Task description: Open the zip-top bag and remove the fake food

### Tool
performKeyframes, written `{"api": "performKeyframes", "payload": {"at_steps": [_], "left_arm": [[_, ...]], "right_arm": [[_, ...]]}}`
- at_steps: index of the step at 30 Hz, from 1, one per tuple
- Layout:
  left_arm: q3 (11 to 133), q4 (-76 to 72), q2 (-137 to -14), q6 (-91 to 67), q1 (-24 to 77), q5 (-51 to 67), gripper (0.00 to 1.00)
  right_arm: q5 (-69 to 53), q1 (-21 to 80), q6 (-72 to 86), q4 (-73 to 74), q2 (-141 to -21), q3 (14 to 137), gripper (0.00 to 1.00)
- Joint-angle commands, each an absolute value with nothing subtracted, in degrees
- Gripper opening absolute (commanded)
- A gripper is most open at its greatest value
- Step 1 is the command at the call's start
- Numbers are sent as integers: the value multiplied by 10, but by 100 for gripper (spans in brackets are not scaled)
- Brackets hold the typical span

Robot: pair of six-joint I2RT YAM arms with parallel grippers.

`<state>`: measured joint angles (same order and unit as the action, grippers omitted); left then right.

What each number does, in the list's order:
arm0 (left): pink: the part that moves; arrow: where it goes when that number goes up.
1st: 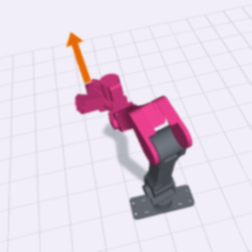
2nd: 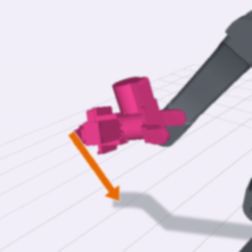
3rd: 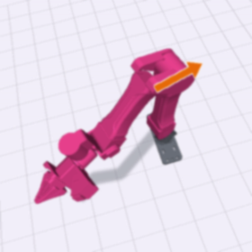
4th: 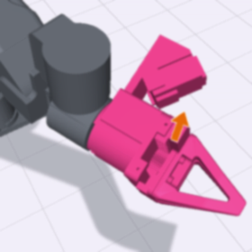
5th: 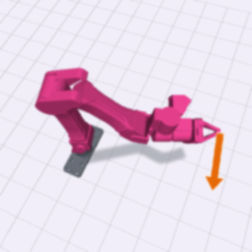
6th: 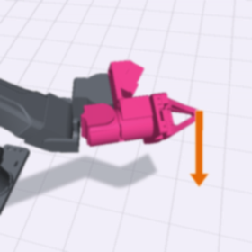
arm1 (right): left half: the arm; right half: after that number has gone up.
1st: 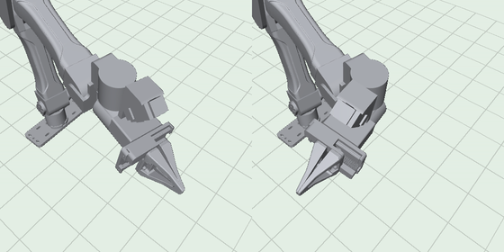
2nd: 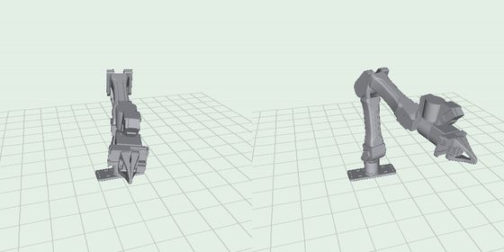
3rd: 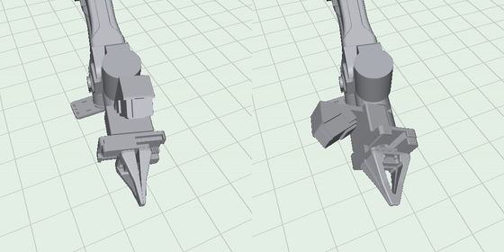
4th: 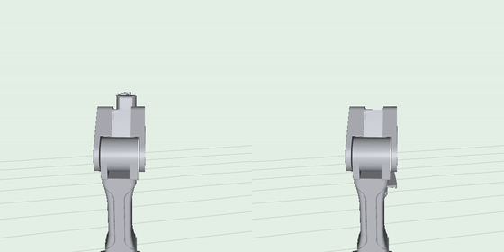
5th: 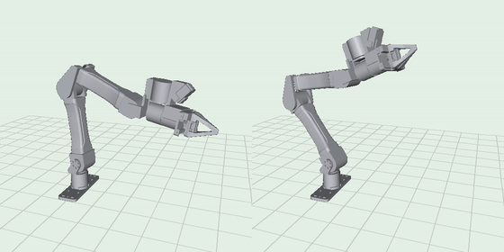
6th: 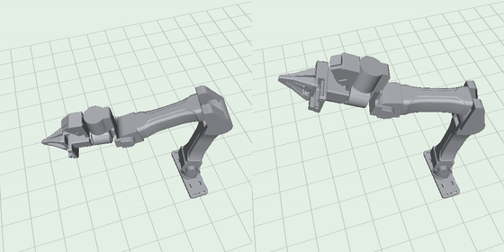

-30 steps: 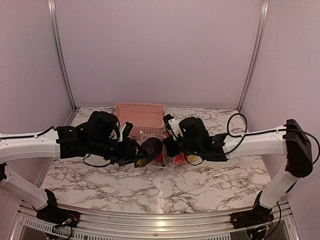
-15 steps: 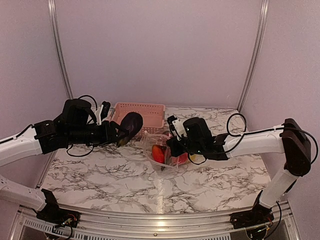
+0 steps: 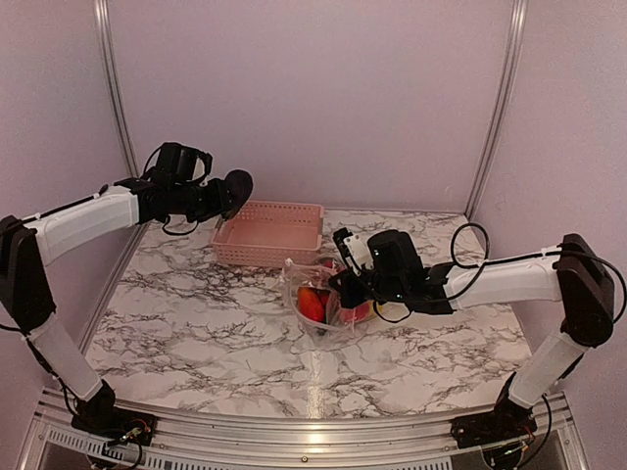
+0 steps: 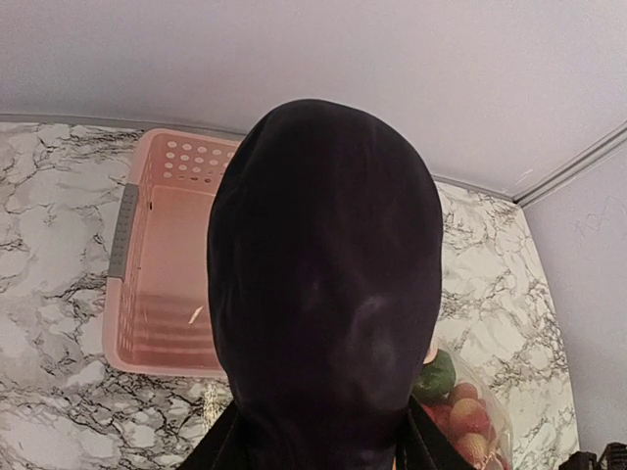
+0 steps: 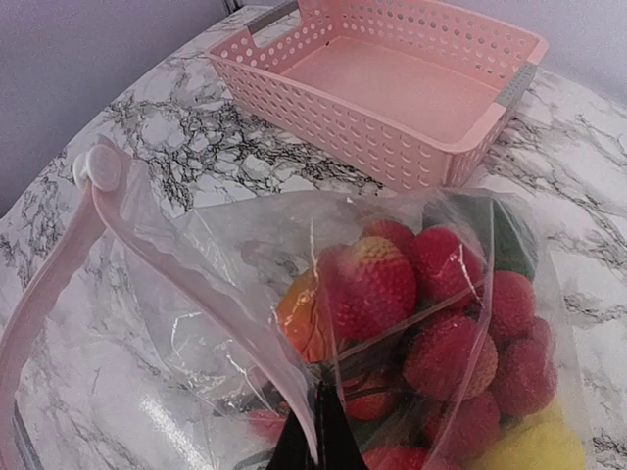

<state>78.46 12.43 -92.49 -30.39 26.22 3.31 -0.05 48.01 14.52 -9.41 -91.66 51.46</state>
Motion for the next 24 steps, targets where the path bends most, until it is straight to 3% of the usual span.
{"api": "performKeyframes", "payload": {"at_steps": [1, 13, 24], "left_arm": [[848, 138, -1009, -243, 252, 32, 25], [991, 67, -1219, -280, 278, 154, 26], [1146, 95, -1366, -300, 287, 163, 28]], "right_arm": [[-20, 475, 144, -99, -901, 513, 0], [-24, 473, 145, -103, -904, 507, 0], [-31, 473, 149, -109, -902, 504, 0]]}}
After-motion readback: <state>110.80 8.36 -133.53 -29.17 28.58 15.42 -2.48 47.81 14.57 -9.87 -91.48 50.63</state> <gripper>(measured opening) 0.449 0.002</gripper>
